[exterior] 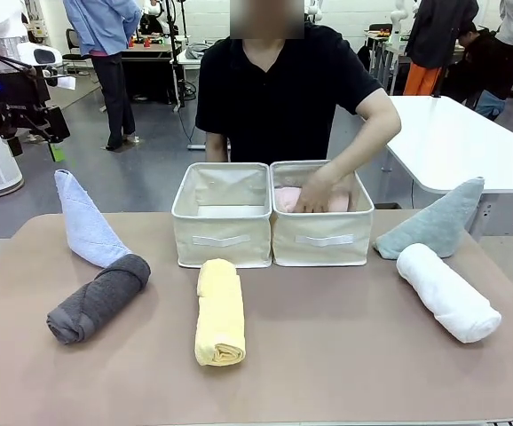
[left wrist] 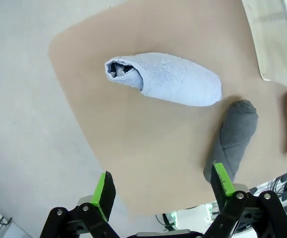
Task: Sort the towels based on their folding style.
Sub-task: Pick up one triangle-folded towel and place it in the left Fabric basket.
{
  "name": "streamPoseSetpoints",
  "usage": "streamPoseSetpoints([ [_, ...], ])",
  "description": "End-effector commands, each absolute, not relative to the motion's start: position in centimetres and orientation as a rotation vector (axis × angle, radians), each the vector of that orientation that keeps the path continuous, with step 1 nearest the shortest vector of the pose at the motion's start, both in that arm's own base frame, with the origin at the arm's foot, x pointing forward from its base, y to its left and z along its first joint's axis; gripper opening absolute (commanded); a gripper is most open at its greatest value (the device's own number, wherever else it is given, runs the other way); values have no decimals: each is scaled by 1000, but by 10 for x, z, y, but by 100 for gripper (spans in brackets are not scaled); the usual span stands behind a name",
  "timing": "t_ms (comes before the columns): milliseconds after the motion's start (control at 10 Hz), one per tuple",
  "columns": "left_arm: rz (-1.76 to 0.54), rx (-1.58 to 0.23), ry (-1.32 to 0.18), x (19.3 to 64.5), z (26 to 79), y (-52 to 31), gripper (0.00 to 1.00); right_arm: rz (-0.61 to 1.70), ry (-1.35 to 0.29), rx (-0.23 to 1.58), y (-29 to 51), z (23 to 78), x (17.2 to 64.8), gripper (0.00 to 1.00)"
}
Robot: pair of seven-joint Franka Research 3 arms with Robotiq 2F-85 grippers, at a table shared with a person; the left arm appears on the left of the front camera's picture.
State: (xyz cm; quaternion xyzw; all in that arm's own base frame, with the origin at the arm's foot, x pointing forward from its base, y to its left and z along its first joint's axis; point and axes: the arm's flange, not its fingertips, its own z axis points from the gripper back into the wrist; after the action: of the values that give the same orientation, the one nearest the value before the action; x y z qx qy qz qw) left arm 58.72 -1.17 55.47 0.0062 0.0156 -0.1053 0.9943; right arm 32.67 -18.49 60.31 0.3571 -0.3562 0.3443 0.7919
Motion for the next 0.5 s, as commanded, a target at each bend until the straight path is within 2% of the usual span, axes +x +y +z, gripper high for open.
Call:
streamPoseSetpoints([
  [0, -95, 31, 11, 612, 533, -23, 100, 743, -775, 764, -186, 602, 328, 100],
  [400, 213, 85, -75, 643, 497, -35, 100, 743, -775, 764, -186, 602, 328, 100],
])
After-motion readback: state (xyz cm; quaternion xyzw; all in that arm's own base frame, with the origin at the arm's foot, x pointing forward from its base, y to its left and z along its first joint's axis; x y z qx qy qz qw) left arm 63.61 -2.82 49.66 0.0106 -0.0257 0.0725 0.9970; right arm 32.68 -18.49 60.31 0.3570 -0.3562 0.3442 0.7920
